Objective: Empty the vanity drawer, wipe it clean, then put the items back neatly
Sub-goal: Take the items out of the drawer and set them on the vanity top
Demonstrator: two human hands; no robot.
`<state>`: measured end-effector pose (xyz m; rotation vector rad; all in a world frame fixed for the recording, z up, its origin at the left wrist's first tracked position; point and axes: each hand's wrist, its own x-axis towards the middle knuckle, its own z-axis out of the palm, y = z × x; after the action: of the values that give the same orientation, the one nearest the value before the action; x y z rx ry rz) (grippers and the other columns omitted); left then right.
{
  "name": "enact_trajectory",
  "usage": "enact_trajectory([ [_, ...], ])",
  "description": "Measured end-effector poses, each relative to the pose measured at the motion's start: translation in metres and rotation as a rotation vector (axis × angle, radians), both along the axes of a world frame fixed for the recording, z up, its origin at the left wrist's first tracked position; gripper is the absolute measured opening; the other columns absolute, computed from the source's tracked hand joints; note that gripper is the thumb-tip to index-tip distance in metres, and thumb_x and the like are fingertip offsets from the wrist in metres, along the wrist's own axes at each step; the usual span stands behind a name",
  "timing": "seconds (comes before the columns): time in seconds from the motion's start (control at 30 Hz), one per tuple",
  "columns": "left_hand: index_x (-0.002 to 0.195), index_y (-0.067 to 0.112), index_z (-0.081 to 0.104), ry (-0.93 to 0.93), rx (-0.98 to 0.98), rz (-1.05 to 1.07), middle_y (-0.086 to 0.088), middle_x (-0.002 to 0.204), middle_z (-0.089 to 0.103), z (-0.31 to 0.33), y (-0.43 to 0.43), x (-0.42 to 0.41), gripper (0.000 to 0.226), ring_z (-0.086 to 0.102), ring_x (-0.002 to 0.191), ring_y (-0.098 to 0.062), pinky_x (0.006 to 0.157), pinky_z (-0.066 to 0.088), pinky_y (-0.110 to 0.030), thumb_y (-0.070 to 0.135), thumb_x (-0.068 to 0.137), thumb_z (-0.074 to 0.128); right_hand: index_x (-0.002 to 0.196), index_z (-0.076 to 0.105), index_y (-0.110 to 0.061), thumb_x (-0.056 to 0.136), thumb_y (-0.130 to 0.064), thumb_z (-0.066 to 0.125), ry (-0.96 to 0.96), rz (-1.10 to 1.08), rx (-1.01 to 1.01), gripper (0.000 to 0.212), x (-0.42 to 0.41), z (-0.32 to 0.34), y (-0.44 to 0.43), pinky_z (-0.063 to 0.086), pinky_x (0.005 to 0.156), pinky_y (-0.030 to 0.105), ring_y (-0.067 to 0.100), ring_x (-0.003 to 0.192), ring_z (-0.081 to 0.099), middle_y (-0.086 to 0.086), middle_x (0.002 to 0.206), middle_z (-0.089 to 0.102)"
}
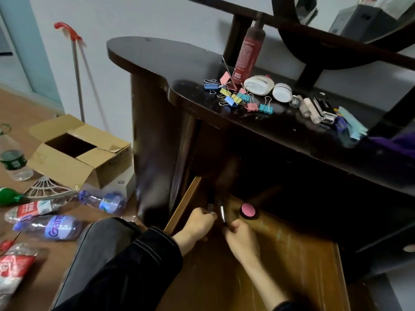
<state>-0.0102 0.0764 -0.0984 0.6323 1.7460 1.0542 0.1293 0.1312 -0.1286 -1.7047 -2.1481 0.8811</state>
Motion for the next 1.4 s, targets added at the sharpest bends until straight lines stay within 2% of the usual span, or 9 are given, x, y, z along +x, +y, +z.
enact_trajectory([
  [0.1, 0.096, 0.022, 0.053, -0.084, 0.012, -0.012, -0.004, 0.099, 0.062, 0.003, 0.000, 0.003, 0.012, 0.063, 0.093, -0.022, 0.074, 0.055, -0.034, 0.033, 0.100, 0.056, 0.083, 0.062, -0.033, 0.088, -0.046, 0.064, 0.061, 0.150, -0.024, 0.014, 0.004, 0.009, -0.018, 0.036, 0.045, 0.016, 0.001, 0.059, 0.062, -0.019, 0.073, 0.067],
  [0.17, 0.094, 0.020, 0.056, -0.119, 0.046, 0.024, -0.004, 0.095, 0.061, 0.003, 0.001, 0.004, 0.012, 0.061, 0.089, -0.019, 0.082, 0.052, -0.035, 0.028, 0.103, 0.052, 0.084, 0.061, -0.035, 0.091, -0.044, 0.063, 0.095, 0.213, -0.046, 0.012, 0.003, 0.012, -0.023, 0.042, 0.050, 0.016, 0.003, 0.069, 0.065, -0.018, 0.078, 0.068],
  [0.33, 0.107, 0.008, 0.054, -0.121, 0.047, 0.148, -0.008, 0.083, 0.058, 0.002, 0.001, 0.000, 0.024, 0.055, 0.063, -0.019, 0.054, 0.047, -0.030, 0.026, 0.107, 0.038, 0.085, 0.064, -0.024, 0.102, -0.034, 0.057, 0.232, 0.014, -0.095, 0.021, -0.011, 0.013, -0.002, 0.044, 0.055, 0.031, 0.012, 0.055, 0.054, -0.007, 0.062, 0.057],
  [0.5, 0.112, 0.010, 0.051, -0.106, 0.005, 0.150, -0.004, 0.074, 0.053, -0.003, 0.001, -0.002, 0.019, 0.046, 0.051, -0.014, 0.043, 0.038, -0.024, 0.024, 0.106, 0.040, 0.111, 0.063, -0.017, 0.102, -0.034, 0.057, 0.008, 0.000, -0.003, 0.020, -0.044, 0.006, 0.028, 0.043, 0.060, 0.025, 0.011, 0.080, 0.065, -0.004, 0.091, 0.069],
  [0.6, 0.119, 0.011, 0.050, -0.098, -0.004, 0.147, -0.002, 0.076, 0.055, -0.007, 0.002, -0.003, 0.020, 0.048, 0.053, -0.011, 0.041, 0.037, -0.021, 0.024, 0.105, 0.042, 0.119, 0.059, -0.016, 0.101, -0.038, 0.058, -0.190, 0.046, 0.073, 0.028, -0.063, -0.001, 0.035, 0.045, 0.067, 0.028, 0.022, 0.101, 0.069, 0.003, 0.110, 0.071],
  [0.83, 0.126, 0.011, 0.048, -0.084, -0.015, 0.148, -0.002, 0.080, 0.056, -0.010, 0.005, -0.002, 0.026, 0.050, 0.057, -0.011, 0.043, 0.037, -0.021, 0.026, 0.105, 0.042, 0.106, 0.063, -0.015, 0.099, -0.033, 0.060, -0.244, 0.064, 0.087, 0.019, -0.069, -0.015, 0.040, 0.051, 0.066, 0.032, 0.022, 0.090, 0.069, 0.001, 0.095, 0.068],
  [1.0, 0.125, 0.006, 0.050, -0.115, -0.001, 0.181, -0.004, 0.076, 0.055, -0.008, 0.007, -0.003, 0.027, 0.049, 0.054, -0.013, 0.041, 0.039, -0.022, 0.024, 0.105, 0.045, 0.069, 0.058, -0.020, 0.098, -0.035, 0.066, 0.110, -0.041, -0.027, 0.033, -0.040, -0.001, 0.023, 0.038, 0.050, 0.023, 0.007, 0.053, 0.051, -0.009, 0.056, 0.053],
  [1.2, 0.106, 0.008, 0.054, -0.287, 0.028, 0.225, -0.007, 0.078, 0.057, -0.002, 0.004, -0.002, 0.024, 0.051, 0.056, -0.017, 0.044, 0.039, -0.026, 0.029, 0.098, 0.061, 0.089, 0.068, -0.005, 0.096, -0.043, 0.066, 0.452, -0.056, -0.386, 0.039, 0.003, 0.032, -0.026, 0.027, 0.045, 0.021, 0.007, 0.047, 0.036, -0.007, 0.057, 0.044],
  [1.4, 0.104, 0.007, 0.062, -0.343, 0.120, 0.094, -0.008, 0.082, 0.072, 0.001, -0.001, 0.000, 0.018, 0.059, 0.072, -0.022, 0.050, 0.041, -0.026, 0.024, 0.099, 0.060, 0.096, 0.070, -0.006, 0.098, -0.043, 0.064, 0.381, 0.042, -0.428, 0.037, 0.024, 0.042, -0.043, 0.034, 0.046, 0.020, 0.007, 0.051, 0.045, -0.005, 0.061, 0.054],
])
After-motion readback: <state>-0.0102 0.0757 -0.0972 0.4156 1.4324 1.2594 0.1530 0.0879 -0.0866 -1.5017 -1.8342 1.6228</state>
